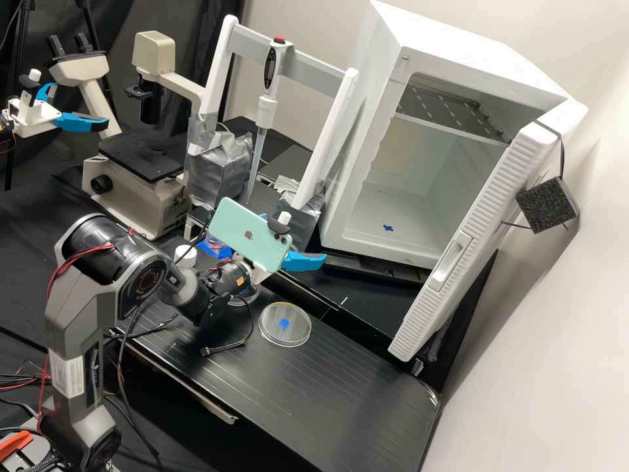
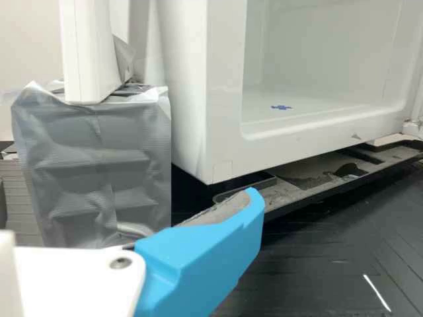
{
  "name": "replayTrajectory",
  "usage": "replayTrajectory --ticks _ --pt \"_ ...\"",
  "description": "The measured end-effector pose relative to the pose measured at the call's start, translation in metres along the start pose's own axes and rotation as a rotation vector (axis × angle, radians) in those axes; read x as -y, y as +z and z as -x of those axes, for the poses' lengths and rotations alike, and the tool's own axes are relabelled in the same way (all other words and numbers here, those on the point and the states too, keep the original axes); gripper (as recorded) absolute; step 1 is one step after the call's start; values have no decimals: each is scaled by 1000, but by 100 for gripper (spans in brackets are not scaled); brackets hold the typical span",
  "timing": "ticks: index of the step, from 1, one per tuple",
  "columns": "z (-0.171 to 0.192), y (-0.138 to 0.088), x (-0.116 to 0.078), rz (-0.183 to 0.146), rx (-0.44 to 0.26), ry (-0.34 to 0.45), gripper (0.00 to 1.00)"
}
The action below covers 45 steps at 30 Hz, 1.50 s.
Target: Close the lid
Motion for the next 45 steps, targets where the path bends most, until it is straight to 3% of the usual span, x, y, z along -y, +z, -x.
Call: replayTrajectory --ticks 8,12,19,24,30,36,45 --pt "2 2 0 0 -2 8 100" --pt "21 13 -6 10 5 31 100" --pt "67 34 -28 -32 -29 128 100" --pt "106 52 -43 -53 9 166 100" --pt "135 67 -47 -72 74 164 100" --pt "149 76 -42 -79 125 141 100" --pt "151 80 -42 -86 122 144 100"
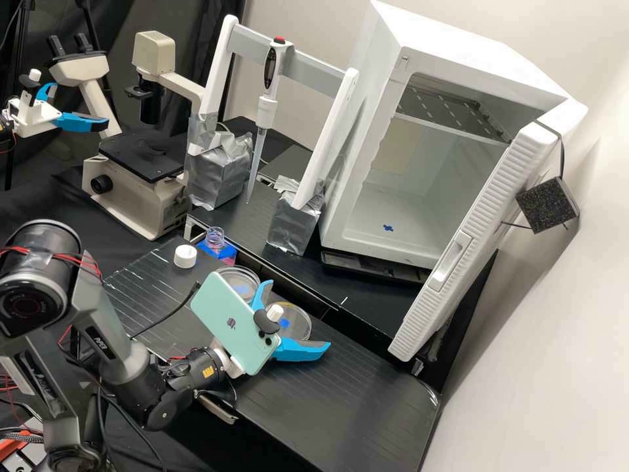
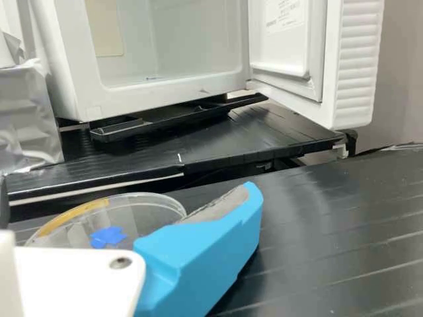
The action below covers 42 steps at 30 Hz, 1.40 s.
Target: Close the lid
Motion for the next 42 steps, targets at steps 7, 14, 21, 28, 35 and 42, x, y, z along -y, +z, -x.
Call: replayTrajectory --ticks 7,14,21,28,35,42 --pt "2 1 1 12 2 -5 100" --pt "5 3 -1 42 15 8 100" --pt "7 2 -4 86 16 25 100" --pt "9 -3 -4 122 -12 15 100" --pt "10 -5 0 142 -32 -23 100" --pt "7 0 2 130 -19 -42 100"
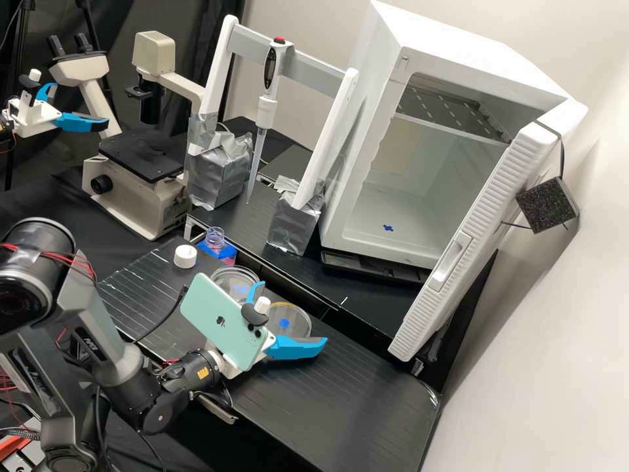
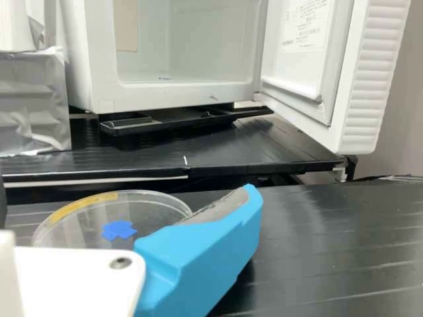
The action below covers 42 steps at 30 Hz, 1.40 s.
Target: Close the lid
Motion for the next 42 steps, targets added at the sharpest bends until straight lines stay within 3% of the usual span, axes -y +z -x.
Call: replayTrajectory --ticks 6,8,21,22,42 --pt "-1 7 2 -5 27 -9 100" --pt "0 11 0 10 42 3 100" --pt "3 12 -2 23 42 4 100" --pt "3 12 -2 23 38 0 0" --pt "-1 10 1 8 30 -3 0"
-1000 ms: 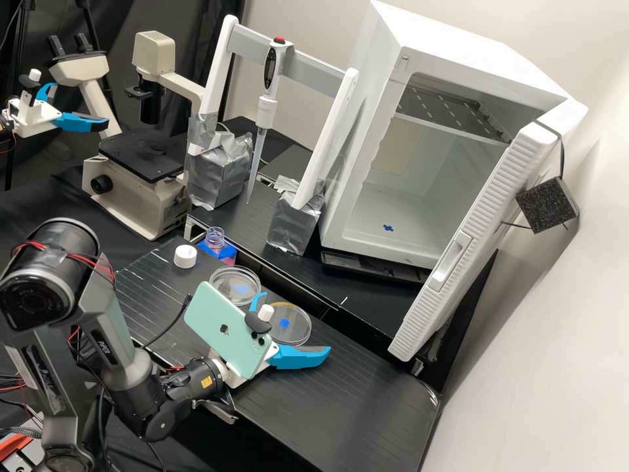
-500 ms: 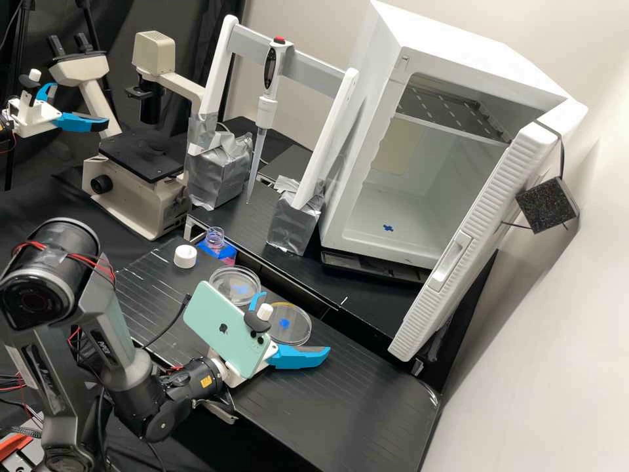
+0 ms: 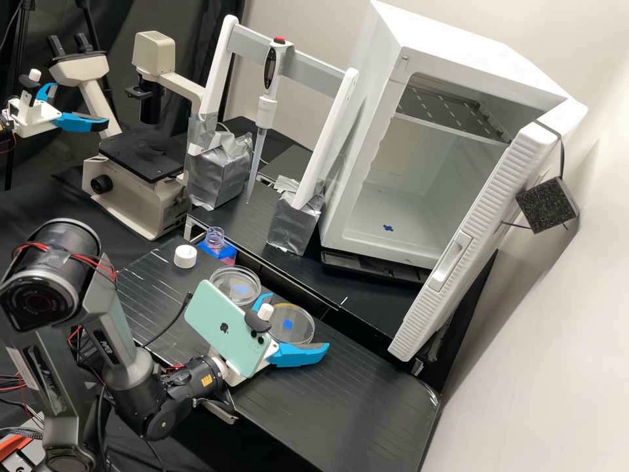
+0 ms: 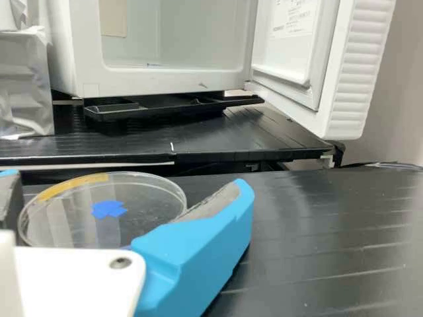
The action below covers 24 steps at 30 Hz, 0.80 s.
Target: Close the lid
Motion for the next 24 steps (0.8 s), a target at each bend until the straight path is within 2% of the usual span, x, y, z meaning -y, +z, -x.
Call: replayTrajectory --ticks 18,24 --pt "-1 0 0 -12 -2 8 0" --pt "2 -3 -3 -26 -7 21 0"
